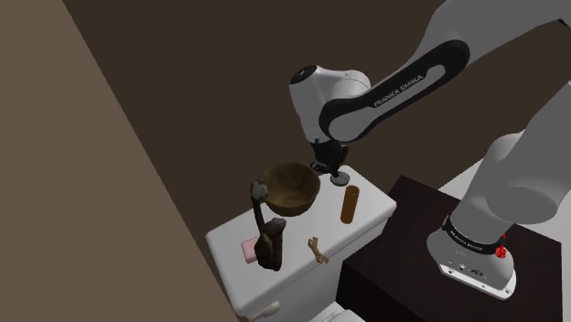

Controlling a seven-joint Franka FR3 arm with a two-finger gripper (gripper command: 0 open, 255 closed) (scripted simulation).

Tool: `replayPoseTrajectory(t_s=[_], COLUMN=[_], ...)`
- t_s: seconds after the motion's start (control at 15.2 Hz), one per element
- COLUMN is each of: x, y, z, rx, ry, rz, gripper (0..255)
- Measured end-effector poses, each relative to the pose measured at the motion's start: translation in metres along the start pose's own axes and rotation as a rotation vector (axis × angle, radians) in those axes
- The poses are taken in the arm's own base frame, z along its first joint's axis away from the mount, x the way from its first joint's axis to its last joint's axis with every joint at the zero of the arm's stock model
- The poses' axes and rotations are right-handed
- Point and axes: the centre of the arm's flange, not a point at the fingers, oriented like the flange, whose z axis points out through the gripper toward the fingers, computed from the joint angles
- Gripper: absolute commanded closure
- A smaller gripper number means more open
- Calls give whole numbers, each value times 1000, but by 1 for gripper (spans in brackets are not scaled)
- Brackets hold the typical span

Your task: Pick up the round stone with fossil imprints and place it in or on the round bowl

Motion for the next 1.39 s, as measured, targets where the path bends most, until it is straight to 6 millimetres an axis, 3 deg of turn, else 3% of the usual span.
replayPoseTrajectory(t_s=[0.13, 0.2, 0.26, 0.46, 0.59, 0.99, 1.39], x=[0, 0, 0, -28, -34, -33, -32], y=[-1, -1, -1, 45, 56, 53, 52], z=[0, 0, 0, 10, 21, 52, 55], rx=[-4, -5, -5, 174, 227, 245, 246], ry=[-6, -6, -6, 79, 110, 120, 121], rz=[18, 19, 19, 34, 40, 42, 42], gripper=[255, 0, 0, 0, 0, 0, 0])
